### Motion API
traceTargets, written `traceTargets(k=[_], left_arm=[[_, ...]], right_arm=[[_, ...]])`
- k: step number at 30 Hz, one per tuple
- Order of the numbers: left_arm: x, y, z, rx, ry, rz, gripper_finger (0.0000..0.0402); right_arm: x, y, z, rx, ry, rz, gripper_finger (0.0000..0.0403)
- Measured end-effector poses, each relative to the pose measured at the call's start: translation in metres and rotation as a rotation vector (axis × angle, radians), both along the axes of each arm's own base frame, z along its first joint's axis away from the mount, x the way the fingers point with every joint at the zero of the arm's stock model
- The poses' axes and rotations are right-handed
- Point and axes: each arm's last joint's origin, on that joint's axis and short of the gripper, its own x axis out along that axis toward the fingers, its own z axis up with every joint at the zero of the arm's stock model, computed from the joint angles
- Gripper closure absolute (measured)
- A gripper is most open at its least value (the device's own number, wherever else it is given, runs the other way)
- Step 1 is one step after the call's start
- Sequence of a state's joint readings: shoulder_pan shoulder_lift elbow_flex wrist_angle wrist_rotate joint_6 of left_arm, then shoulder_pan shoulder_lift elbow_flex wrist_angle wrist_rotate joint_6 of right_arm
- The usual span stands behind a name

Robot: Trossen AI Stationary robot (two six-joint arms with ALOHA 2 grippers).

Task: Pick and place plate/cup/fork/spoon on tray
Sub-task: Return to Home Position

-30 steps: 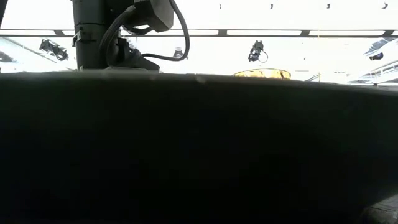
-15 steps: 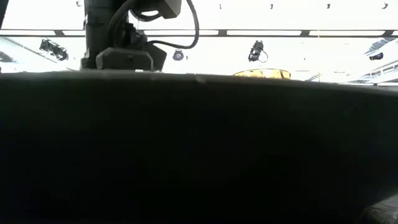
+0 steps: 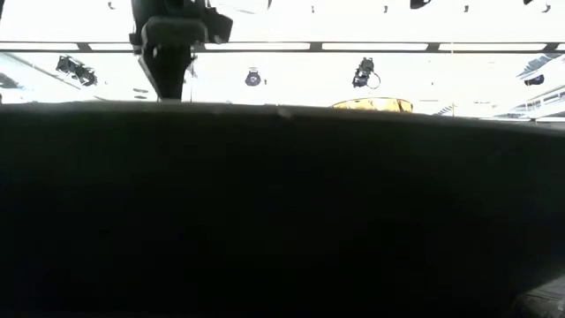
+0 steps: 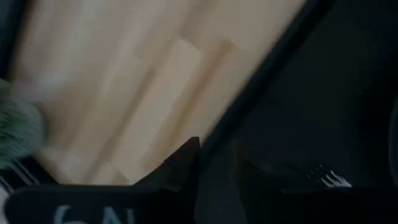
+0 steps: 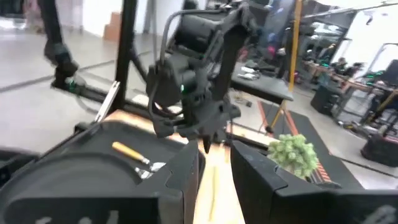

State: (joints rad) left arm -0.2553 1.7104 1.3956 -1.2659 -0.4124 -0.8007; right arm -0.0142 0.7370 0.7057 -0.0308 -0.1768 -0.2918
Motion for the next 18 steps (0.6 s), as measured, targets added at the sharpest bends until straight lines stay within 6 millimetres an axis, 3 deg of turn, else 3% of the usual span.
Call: traceTargets(k=[4,8,14,18], left_arm=[[-0.016,0.015,0.029,0.092,-0.113,-0.018,0.0323],[-0.031,0.031,0.044,0.172,-0.237,-0.048,0.0353],[-0.043,0.052,0.042,0.227,-0.415,-0.119,0.0393],[-0.046,0.066,0.034,0.236,-0.509,-0.190,0.0394]], right_arm=[[-0.013,-0.002,-0.009,0.066,-0.012,-0.018,0.0306],[-0.029,-0.001,-0.018,0.118,-0.045,-0.010,0.0309],[-0.043,0.000,-0.049,0.210,-0.088,-0.005,0.0309],[-0.049,-0.001,-0.068,0.281,-0.100,-0.023,0.0309]])
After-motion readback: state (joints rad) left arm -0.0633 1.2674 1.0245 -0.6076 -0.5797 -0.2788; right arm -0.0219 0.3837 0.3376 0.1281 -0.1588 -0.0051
